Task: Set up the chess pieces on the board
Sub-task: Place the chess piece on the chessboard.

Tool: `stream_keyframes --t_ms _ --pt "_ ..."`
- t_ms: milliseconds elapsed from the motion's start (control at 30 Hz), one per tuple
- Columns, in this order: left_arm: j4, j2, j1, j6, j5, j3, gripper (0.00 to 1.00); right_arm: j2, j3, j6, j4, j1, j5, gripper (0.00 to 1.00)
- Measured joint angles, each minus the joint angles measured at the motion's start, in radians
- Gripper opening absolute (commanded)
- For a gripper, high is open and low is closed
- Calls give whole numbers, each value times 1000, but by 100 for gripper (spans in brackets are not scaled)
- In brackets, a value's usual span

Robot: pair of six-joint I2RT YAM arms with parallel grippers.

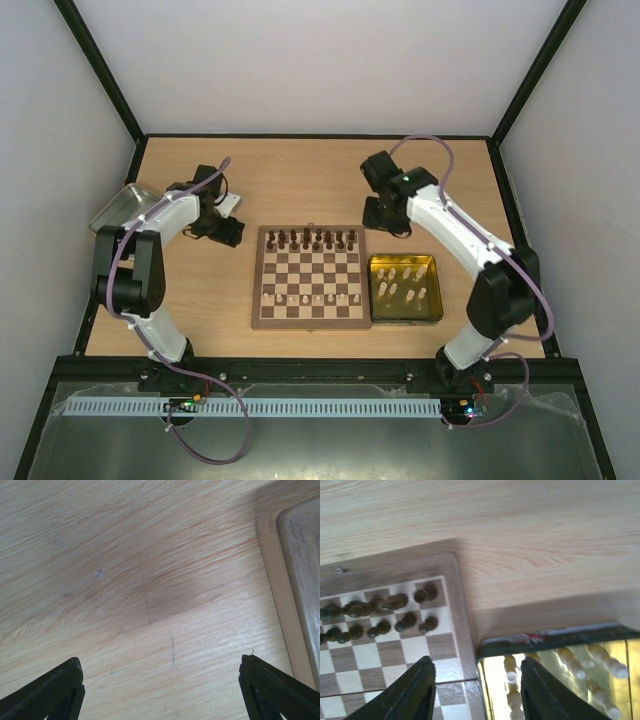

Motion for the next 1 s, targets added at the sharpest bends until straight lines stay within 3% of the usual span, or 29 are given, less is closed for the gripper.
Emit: stream_keyframes --t_ms 133,267,500,1000 --pt "-65 -53 10 45 -12 18 86 -144 -151 -12 17 6 62 46" --pt "-142 -127 18 71 -28 35 86 -268 -268 -32 22 13 103 26" --pt "-233 -216 32 77 -37 39 86 -402 -431 -34 27 13 116 24" --pt "-304 -260 38 70 72 42 86 -545 -660 135 129 13 -71 24"
